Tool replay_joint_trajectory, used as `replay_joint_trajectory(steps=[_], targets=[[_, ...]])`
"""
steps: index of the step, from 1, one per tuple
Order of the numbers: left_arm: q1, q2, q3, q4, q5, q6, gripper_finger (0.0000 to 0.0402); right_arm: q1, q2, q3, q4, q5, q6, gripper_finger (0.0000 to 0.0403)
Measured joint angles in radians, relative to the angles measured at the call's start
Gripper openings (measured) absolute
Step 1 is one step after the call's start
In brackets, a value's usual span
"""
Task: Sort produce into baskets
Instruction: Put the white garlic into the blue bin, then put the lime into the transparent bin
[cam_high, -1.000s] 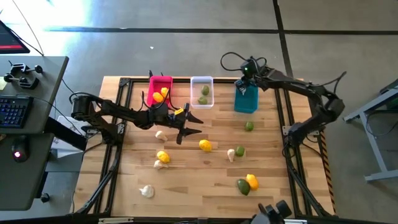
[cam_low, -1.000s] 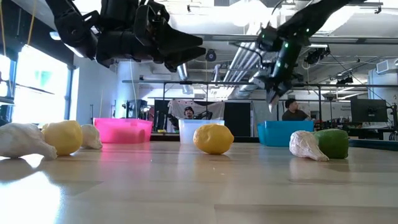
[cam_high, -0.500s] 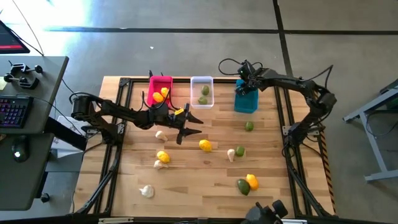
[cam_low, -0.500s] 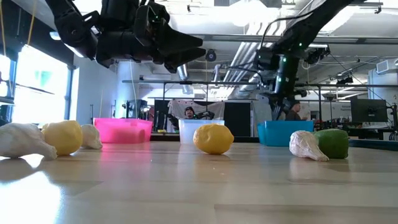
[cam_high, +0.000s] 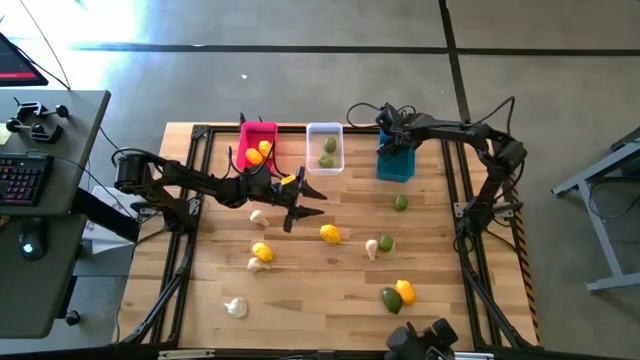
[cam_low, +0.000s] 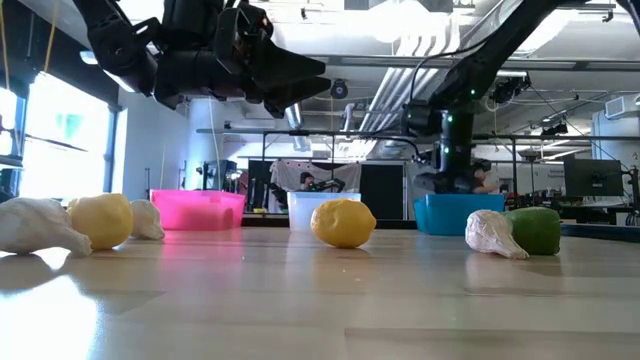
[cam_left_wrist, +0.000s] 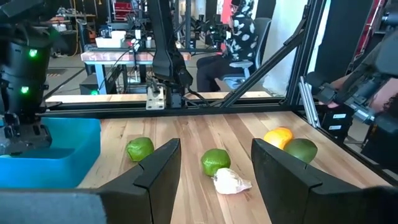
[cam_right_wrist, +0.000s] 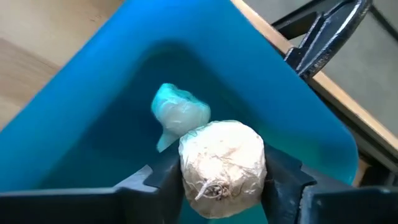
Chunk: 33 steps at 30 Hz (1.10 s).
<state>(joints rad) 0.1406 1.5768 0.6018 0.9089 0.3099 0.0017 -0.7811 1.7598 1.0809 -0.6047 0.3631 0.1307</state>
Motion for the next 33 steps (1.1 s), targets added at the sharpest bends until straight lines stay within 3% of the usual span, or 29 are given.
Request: replay_joint_trajectory(steps=[13, 17, 22, 28, 30, 33], targets=[[0.0, 0.0, 0.0, -0.005, 0.001, 0.001, 0.0184, 0.011, -0.022, 0.0, 0.008, 0.027, -0.003, 0.0237], [0.0, 0.0, 0.0, -0.012, 0.002, 0.001, 0.0184, 0.049, -0.052, 0.0, 0.008, 0.023, -0.039, 0.0237], [0.0, 0.0, 0.0, -0.032, 0.003, 0.002, 0.0184, 0.124, -0.127, 0.0, 0.038, 0.126, -0.053, 0.0174], [0.0, 0.0, 0.0, -0.033, 0.003, 0.008, 0.0168, 0.177, -0.204, -0.091, 0.269, 0.119, -0.074, 0.0025], [0.0, 0.0, 0.0, -0.033, 0.003, 0.008, 0.016, 0.186, -0.222, -0.16, 0.39, 0.084, -0.085, 0.0011], [0.0, 0.0, 0.0, -0.034, 0.003, 0.008, 0.0148, 0.206, -0.245, -0.259, 0.547, 0.04, -0.077, 0.0021]])
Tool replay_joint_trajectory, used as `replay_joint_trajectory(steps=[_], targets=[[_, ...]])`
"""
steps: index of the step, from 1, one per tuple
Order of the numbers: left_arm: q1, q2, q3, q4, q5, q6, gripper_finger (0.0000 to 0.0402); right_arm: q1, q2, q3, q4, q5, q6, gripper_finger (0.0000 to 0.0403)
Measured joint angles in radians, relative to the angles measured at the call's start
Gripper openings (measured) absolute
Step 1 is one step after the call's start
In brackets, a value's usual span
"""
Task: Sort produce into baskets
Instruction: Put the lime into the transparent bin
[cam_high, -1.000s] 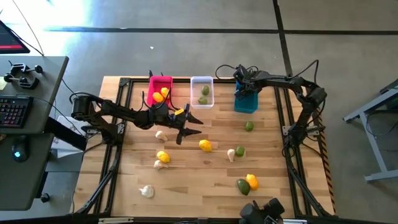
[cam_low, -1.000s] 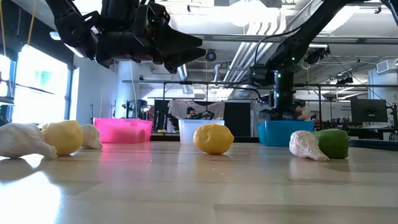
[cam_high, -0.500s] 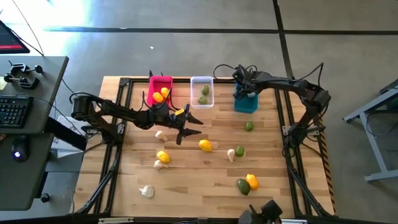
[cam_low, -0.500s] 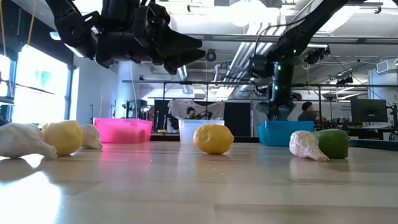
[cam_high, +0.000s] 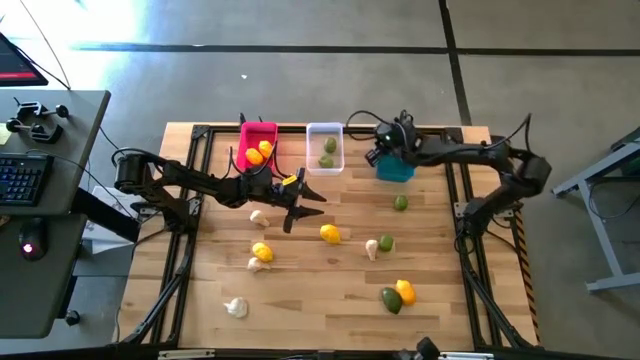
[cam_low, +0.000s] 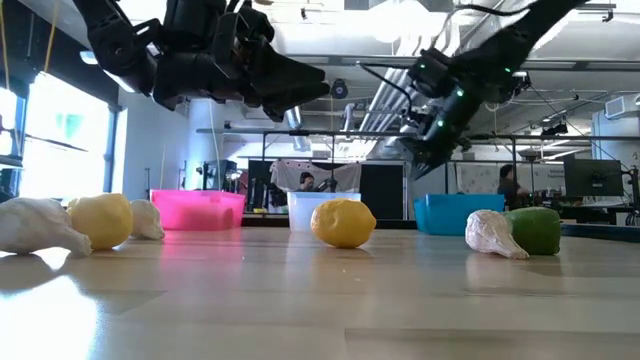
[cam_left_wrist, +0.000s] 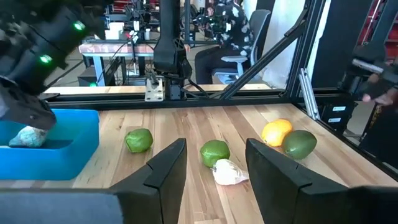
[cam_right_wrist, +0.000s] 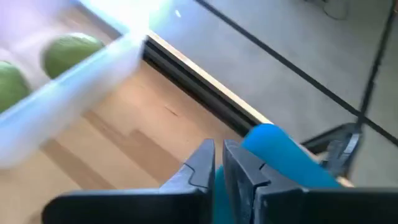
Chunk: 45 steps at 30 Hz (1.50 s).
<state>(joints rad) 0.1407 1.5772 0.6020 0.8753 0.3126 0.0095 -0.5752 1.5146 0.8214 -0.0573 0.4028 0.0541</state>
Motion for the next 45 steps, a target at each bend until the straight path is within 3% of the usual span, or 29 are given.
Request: replay_joint_trajectory(steps=[7, 15, 22, 38, 45], targets=[[0.015, 0.0, 0.0, -0.002, -0.001, -0.033, 0.0123, 0.076, -0.042, -0.199, 0.31, -0.014, 0.024, 0.0005], [0.025, 0.0, 0.0, -0.01, -0.002, -0.019, 0.008, 0.175, -0.121, -0.305, 0.493, 0.024, 0.012, 0.0001], [0.025, 0.0, 0.0, -0.01, -0.008, 0.027, 0.0007, 0.245, -0.143, -0.314, 0.522, 0.024, -0.029, 0.0], [0.025, 0.0, 0.007, -0.027, 0.001, 0.024, 0.0, 0.247, -0.143, -0.313, 0.554, 0.011, -0.005, 0.0], [0.025, 0.0, 0.114, -0.28, 0.001, 0.117, 0.0, 0.257, -0.143, -0.313, 0.554, 0.011, -0.016, 0.0]])
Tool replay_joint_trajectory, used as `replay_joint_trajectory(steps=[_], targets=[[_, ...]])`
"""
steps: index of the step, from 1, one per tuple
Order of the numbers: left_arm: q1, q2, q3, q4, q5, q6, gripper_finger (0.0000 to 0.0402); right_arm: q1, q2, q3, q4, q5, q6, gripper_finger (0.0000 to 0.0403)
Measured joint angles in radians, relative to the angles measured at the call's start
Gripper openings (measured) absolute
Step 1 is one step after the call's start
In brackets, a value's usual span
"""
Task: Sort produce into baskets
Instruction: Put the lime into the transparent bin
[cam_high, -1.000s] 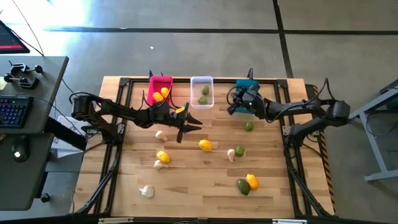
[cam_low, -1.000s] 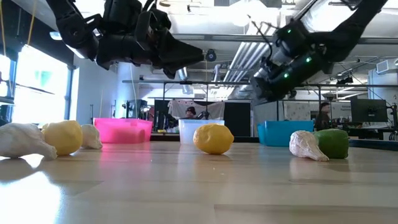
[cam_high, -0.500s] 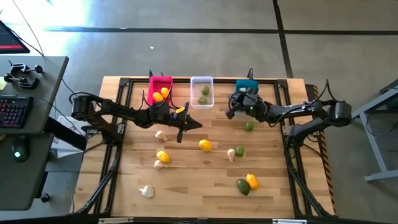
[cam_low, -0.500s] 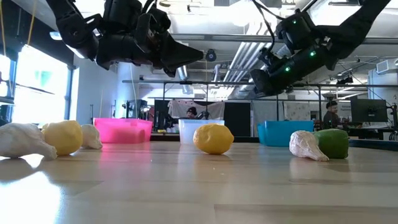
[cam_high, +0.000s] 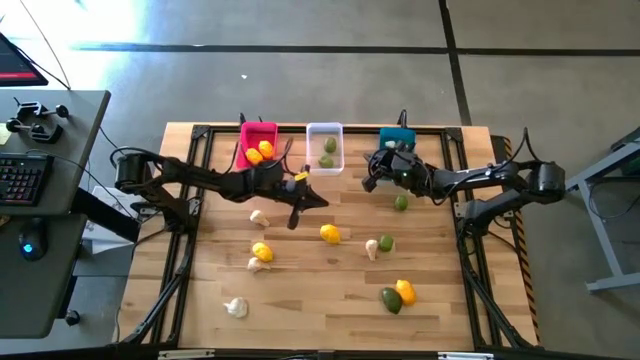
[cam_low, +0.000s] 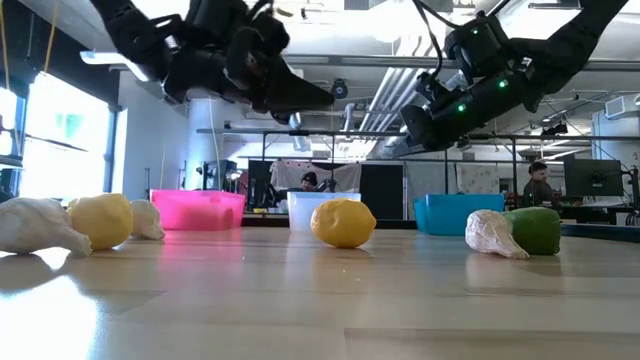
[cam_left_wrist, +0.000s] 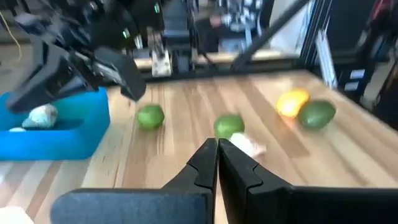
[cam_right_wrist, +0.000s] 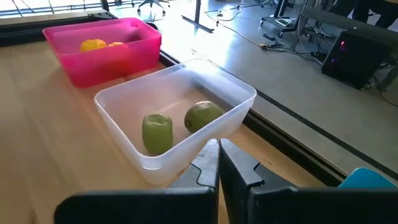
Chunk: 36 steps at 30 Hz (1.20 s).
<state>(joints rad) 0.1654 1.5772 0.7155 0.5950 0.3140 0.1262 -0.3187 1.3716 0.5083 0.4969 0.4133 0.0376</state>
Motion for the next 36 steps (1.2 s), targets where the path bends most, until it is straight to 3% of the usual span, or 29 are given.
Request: replay_joint_trajectory(steps=[12, 36], targets=[[-0.014, 0.0, 0.11, -0.358, 0.0, 0.104, 0.0, 0.0, 0.0, 0.0, -0.002, 0.0, 0.007, 0.0], [-0.076, 0.0, 0.112, -0.41, -0.042, 0.12, 0.0, 0.079, 0.001, 0.001, -0.046, -0.002, -0.02, 0.0]])
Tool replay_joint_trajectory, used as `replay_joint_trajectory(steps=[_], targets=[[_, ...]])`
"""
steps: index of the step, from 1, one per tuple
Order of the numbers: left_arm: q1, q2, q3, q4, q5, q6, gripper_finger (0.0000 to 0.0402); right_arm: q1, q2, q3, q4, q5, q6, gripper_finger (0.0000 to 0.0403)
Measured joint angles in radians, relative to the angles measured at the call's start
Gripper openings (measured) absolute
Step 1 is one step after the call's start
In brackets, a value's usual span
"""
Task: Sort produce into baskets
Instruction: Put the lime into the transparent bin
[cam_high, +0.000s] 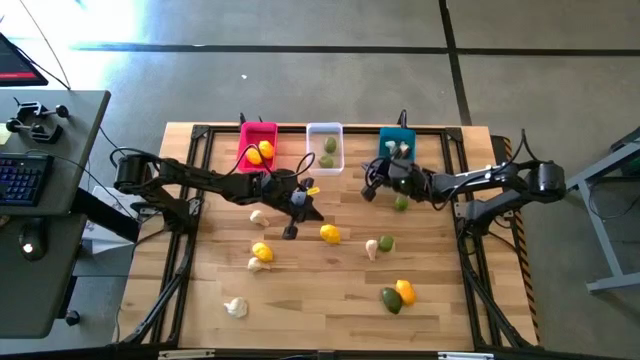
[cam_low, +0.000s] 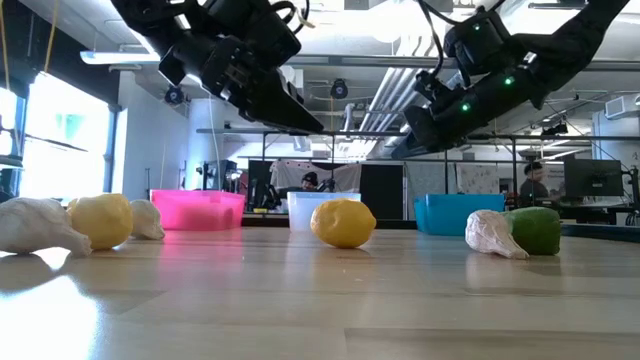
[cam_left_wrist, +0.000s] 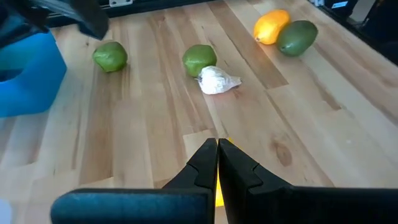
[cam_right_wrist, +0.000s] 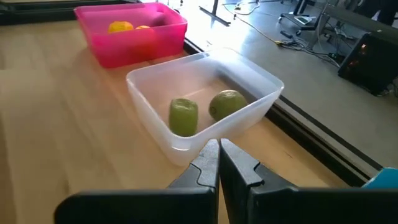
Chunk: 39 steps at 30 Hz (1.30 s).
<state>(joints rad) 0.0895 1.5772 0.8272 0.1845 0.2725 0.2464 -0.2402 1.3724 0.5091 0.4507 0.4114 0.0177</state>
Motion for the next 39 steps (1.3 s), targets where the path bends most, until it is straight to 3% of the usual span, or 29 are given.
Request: replay_joint_trajectory(steps=[7, 17, 21, 33, 39], targets=[[0.0, 0.0, 0.0, -0.005, -0.012, 0.018, 0.0, 0.005, 0.0, 0.0, 0.005, -0.068, 0.045, 0.0], [0.0, 0.0, 0.0, -0.008, -0.011, 0.01, 0.0, -0.002, 0.0, 0.0, 0.054, -0.165, -0.076, 0.0], [-0.004, 0.0, 0.0, -0.004, -0.011, -0.02, 0.0, -0.015, 0.0, 0.0, 0.053, -0.234, -0.049, 0.0], [-0.045, 0.0, 0.0, -0.004, -0.072, -0.063, 0.0, 0.088, 0.0, 0.0, 0.067, -0.148, -0.017, 0.0], [-0.072, 0.0, 0.074, -0.172, -0.073, -0.07, 0.0, 0.13, 0.0, 0.0, 0.071, -0.146, -0.018, 0.0]])
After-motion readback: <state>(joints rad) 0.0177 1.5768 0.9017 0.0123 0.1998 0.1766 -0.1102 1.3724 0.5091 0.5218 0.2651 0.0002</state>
